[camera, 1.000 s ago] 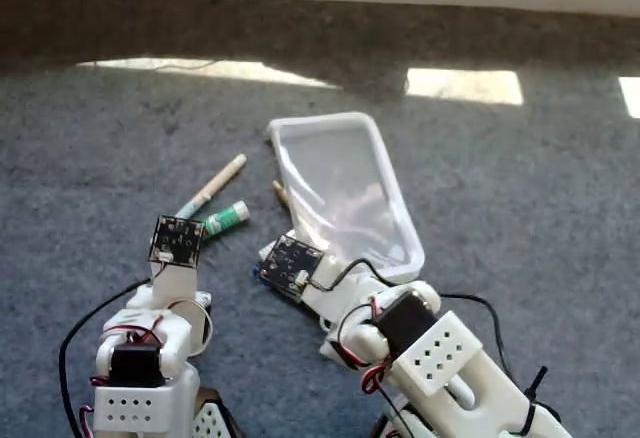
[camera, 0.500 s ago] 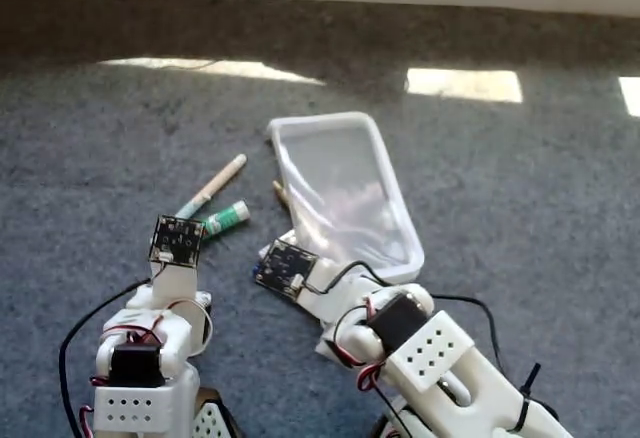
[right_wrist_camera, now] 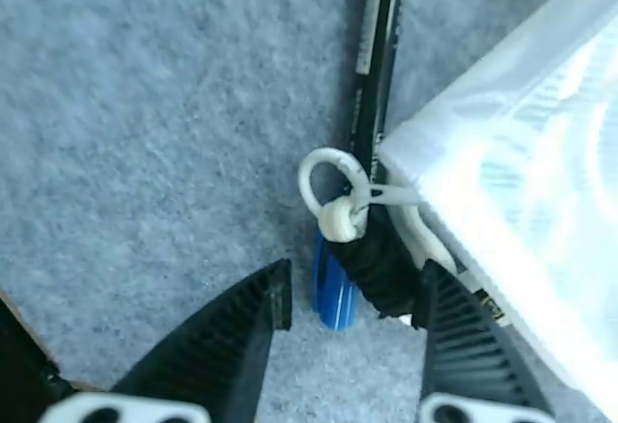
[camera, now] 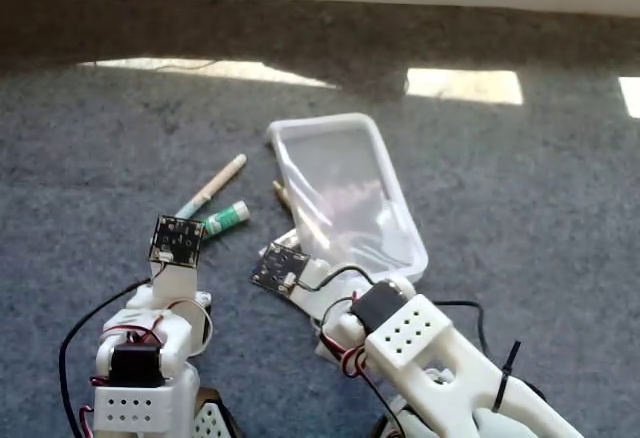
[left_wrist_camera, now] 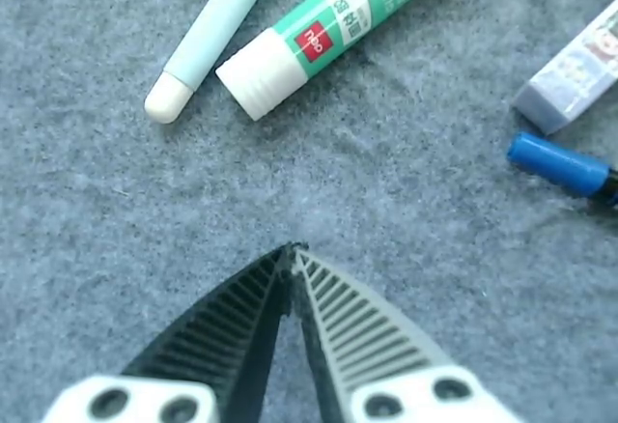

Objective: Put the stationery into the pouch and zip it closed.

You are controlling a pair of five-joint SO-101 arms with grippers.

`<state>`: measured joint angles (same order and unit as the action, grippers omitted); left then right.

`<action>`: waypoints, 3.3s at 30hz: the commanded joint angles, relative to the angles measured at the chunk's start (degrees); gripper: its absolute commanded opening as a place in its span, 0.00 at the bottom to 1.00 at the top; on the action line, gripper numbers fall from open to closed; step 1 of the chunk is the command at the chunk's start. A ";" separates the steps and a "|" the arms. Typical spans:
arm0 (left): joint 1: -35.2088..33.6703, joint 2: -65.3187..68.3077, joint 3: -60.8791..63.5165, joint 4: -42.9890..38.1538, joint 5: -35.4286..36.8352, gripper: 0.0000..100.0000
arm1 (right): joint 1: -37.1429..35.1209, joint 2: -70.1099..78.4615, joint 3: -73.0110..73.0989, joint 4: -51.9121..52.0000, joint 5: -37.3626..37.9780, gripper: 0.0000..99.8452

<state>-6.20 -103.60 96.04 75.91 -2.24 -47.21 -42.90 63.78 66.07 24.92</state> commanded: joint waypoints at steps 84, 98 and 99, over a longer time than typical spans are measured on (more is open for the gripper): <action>20.62 -0.75 -32.13 -4.13 18.99 0.31 | 4.26 -11.21 -37.32 8.31 -2.90 0.01; 20.00 -0.66 -21.32 -11.34 15.56 0.30 | 3.82 -11.38 -37.41 8.92 -4.84 0.01; 19.30 -0.66 -21.32 -11.34 15.56 0.30 | 3.82 -11.38 -37.32 9.27 -4.84 0.01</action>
<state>13.41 -103.96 75.21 66.86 14.73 -42.64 -52.40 29.58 74.33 20.79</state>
